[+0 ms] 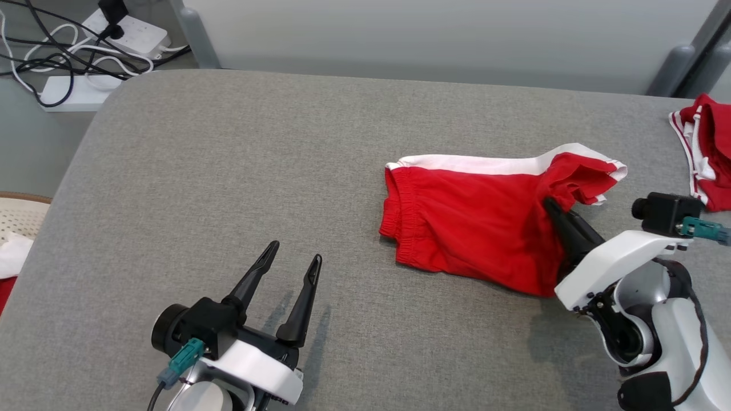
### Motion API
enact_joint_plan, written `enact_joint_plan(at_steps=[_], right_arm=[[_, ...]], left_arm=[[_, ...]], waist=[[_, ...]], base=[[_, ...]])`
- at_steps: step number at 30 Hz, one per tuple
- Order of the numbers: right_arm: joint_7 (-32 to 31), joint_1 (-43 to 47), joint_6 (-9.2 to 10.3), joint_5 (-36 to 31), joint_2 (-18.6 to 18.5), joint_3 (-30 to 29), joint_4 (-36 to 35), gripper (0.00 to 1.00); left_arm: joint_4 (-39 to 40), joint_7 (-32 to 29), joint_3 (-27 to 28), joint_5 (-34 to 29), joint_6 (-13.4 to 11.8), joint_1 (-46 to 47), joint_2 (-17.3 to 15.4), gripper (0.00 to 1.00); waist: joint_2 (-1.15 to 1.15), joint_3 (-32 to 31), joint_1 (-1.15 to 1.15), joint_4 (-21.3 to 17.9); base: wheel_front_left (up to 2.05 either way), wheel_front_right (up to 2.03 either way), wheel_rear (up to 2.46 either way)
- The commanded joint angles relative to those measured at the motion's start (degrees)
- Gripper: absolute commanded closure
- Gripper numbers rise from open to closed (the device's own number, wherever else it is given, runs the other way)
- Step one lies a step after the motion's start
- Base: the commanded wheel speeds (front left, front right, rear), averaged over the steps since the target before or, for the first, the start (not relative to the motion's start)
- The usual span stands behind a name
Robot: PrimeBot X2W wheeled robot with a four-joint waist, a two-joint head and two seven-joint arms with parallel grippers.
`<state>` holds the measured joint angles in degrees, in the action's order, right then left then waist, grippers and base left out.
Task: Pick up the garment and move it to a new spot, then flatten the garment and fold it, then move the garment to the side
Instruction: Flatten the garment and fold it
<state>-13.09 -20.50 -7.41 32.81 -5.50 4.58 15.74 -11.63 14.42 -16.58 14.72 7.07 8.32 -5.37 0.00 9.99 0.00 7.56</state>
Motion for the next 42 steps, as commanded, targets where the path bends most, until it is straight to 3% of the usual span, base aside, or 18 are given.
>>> enact_joint_plan(at_steps=[1,8,15,26,27,28,36,42], right_arm=[[0.24,-1.09,-0.08,-0.18,0.49,2.15,-1.1,1.0],[0.59,-5.43,-0.08,0.36,1.74,6.54,2.92,1.0],[-0.2,-9.51,-0.08,0.63,2.21,9.25,11.63,1.0],[2.87,-12.54,-0.08,2.3,2.51,15.57,17.39,1.0],[3.05,-12.9,-0.08,2.31,2.52,15.91,18.05,0.79],[3.37,-13.21,-0.08,2.38,2.54,16.09,18.62,0.03],[10.39,-15.01,-0.08,2.2,2.28,18.39,16.88,0.0],[14.63,-13.8,-0.08,0.08,-0.58,19.33,13.38,0.0]], left_arm=[[1.14,0.58,1.39,0.73,0.42,0.99,-0.9,0.0],[0.96,0.58,0.34,1.11,0.42,0.68,-0.63,0.0],[0.59,0.58,-0.84,1.8,0.42,0.47,-0.3,0.0],[0.73,0.58,-0.78,1.83,0.42,0.4,-0.03,0.0],[0.78,0.58,-0.79,1.81,0.42,0.5,0.01,0.0],[0.82,0.58,-0.8,1.79,0.42,0.56,0.04,0.0],[0.96,0.58,0.14,1.58,0.42,0.53,0.13,0.0],[0.89,0.58,0.95,1.05,0.42,0.37,0.08,0.0]], waist=[[0.0,-0.34,0.0,1.21],[0.0,-0.47,0.0,4.89],[0.0,-0.27,0.0,8.5],[0.0,0.46,0.0,8.93],[0.0,0.56,0.0,8.87],[0.0,0.64,0.0,8.83],[0.0,0.48,0.0,7.38],[0.0,-0.1,0.0,5.17]], base=[[0.0,0.0,0.0],[0.0,0.0,0.0],[0.0,0.0,0.0],[0.0,0.0,0.0],[0.0,0.0,0.0],[0.0,0.0,0.0],[0.0,0.0,0.0],[0.0,0.0,0.0]])
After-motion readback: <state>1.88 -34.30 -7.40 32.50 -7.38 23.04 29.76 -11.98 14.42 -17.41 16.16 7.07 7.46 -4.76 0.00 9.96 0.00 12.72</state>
